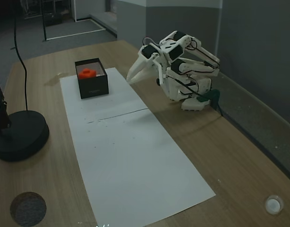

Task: Grab a orange square and put it in the box.

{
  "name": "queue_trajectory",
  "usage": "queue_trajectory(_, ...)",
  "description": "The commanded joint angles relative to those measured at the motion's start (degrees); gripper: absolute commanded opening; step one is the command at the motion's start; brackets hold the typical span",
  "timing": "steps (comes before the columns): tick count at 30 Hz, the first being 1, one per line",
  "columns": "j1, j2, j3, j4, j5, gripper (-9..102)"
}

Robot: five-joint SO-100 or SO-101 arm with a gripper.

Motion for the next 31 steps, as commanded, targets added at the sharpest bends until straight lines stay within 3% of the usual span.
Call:
queue_trajectory(1,-0.2,1.3,1.8,-1.0,2.5,0)
queue_trajectory(8,0.4,1.3,10.4,-0.2,2.5,0)
queue_trajectory(15,-0.1,1.3,7.6,12.3,8.0,0)
queue_trajectory(31,1.9,1.3,7.6,12.5,9.6,0)
